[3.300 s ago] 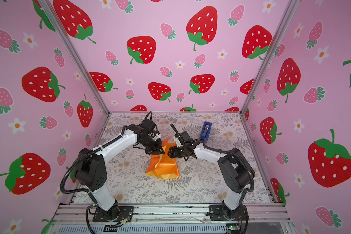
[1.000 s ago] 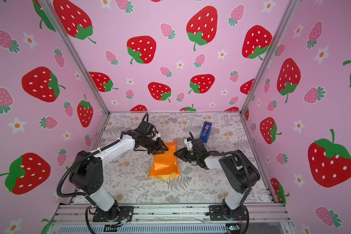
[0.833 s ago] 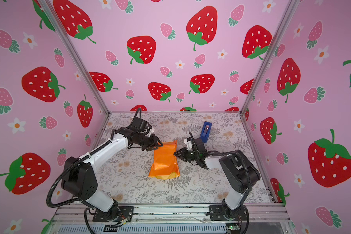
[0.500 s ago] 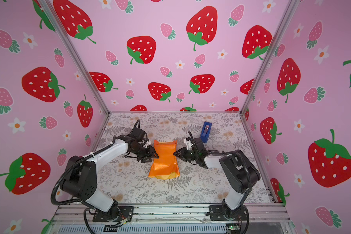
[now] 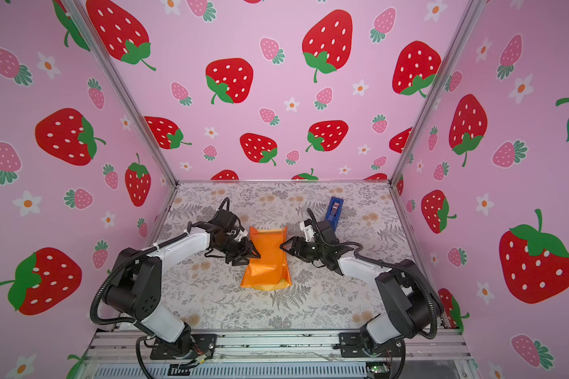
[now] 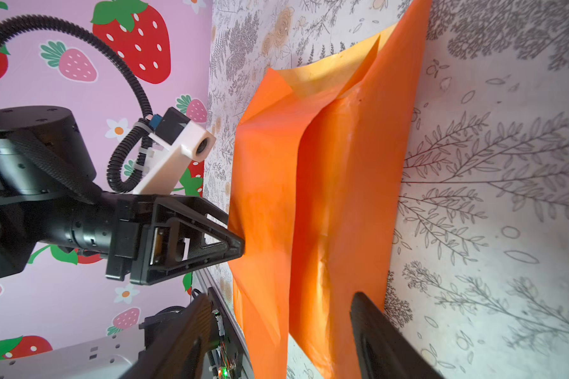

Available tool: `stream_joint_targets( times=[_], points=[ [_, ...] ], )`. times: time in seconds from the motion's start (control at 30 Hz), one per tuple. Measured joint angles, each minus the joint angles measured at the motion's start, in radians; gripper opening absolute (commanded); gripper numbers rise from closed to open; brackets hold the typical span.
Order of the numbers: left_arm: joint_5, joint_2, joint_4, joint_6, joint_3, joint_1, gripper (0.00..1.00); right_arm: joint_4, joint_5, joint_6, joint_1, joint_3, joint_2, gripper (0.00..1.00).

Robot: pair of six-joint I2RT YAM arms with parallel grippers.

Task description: Wrap the gift box in paper

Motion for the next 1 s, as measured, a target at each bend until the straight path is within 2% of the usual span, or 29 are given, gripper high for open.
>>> stream_joint_targets(
  times=[0.5,0.77,1.0],
  points=[
    [0.000,0.000,0.008,-0.049,0.000,-0.003,0.56,0.003,0.006,0.019,0.105,-0.013,0.061,0.75],
    [-0.064,0.000,-0.053,-0.063,0.030,-0.018,0.56,-0.017,0.052,0.039,0.148,-0.013,0.055,0.58],
    [-0.105,0.002,-0.109,-0.043,0.095,-0.019,0.56,-0.042,0.085,0.049,0.164,-0.013,0.021,0.36]
  ],
)
